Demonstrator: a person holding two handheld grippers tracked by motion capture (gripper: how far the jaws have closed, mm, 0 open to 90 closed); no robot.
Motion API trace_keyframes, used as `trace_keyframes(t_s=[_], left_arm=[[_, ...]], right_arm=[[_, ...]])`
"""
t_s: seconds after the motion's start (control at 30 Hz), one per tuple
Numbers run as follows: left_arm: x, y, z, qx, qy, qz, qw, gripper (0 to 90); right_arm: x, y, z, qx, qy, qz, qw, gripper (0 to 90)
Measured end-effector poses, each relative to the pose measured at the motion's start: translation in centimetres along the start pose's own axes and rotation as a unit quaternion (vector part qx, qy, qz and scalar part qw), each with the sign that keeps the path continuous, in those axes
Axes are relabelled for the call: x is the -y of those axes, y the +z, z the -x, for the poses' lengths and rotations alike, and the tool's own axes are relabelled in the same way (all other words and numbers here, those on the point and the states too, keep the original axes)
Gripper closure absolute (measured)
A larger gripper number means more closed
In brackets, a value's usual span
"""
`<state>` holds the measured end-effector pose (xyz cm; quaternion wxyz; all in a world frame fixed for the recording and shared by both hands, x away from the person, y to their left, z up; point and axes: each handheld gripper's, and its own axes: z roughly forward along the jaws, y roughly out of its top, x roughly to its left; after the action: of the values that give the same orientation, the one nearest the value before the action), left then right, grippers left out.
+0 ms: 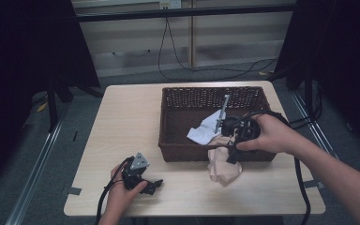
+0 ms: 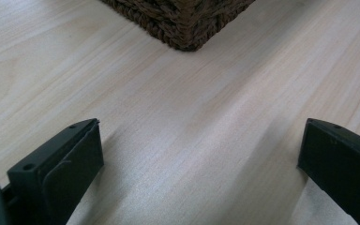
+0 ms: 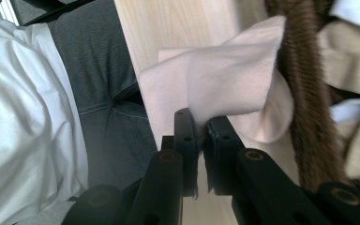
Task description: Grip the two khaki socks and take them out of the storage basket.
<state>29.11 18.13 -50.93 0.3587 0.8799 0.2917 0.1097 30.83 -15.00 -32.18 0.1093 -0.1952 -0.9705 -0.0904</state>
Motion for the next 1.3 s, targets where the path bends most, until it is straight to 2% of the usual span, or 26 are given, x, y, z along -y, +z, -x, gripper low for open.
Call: trace_keyframes(t_s=[0.17, 0.2, 0.23, 0.3, 0.4, 0.5, 0.63, 0.77, 0.9, 0.97, 1.13, 1.17, 1.3], left_arm=[[0.0, 0.0, 0.0, -0.001, -0.001, 0.002, 1.0, 0.0], [0.0, 0.0, 0.0, -0.001, 0.0, 0.002, 1.0, 0.0], [0.0, 0.0, 0.0, -0.001, -0.001, 0.002, 1.0, 0.0], [0.0, 0.0, 0.0, -0.001, 0.0, 0.003, 1.0, 0.0], [0.0, 0.0, 0.0, -0.001, 0.0, 0.003, 1.0, 0.0], [0.0, 0.0, 0.0, -0.001, 0.0, 0.003, 1.0, 0.0], [0.0, 0.0, 0.0, -0.002, 0.0, 0.002, 1.0, 0.0], [0.0, 0.0, 0.1, 0.0, -0.002, 0.003, 1.0, 0.0], [0.0, 0.0, 0.0, 0.0, 0.001, -0.001, 1.0, 0.0], [0.0, 0.0, 0.0, 0.0, 0.002, -0.001, 1.0, 0.0], [0.0, 0.0, 0.0, 0.0, 0.001, -0.001, 1.0, 0.0], [0.0, 0.0, 0.0, -0.001, 0.002, -0.001, 1.0, 0.0], [0.0, 0.0, 0.0, -0.001, 0.001, -0.001, 1.0, 0.0]], right_arm=[[-0.8, 2.4, 0.2, -0.002, -0.004, -0.007, 1.0, 82.1], [-1.0, 3.1, 0.2, 0.005, -0.001, -0.009, 0.9999, 76.4], [-1.0, 3.1, 0.2, 0.005, -0.001, -0.009, 0.9999, 76.4], [-1.2, 3.5, 0.4, 0.016, -0.007, -0.003, 0.9998, 64.2], [-1.2, 3.6, 0.4, 0.019, -0.002, -0.003, 0.9998, 50.5], [-0.8, 3.3, 0.3, 0.027, 0.0, 0.0, 0.9996, 40.3], [0.1, 3.1, 0.4, 0.034, 0.01, 0.019, 0.9992, 30.6], [1.3, 3.5, 0.1, 0.044, 0.011, 0.014, 0.9989, 22.2], [2.3, 3.9, 0.1, 0.045, 0.011, 0.018, 0.9988, 19.9], [2.9, 4.3, 0.2, 0.052, 0.012, 0.02, 0.9984, 17.8], [4.7, 5.2, 0.5, 0.06, 0.031, 0.027, 0.9973, 15.3], [4.9, 5.4, 0.6, 0.06, 0.024, 0.026, 0.9976, 15.0], [6.1, 6.6, 0.7, 0.065, 0.026, 0.022, 0.9973, 13.7]])
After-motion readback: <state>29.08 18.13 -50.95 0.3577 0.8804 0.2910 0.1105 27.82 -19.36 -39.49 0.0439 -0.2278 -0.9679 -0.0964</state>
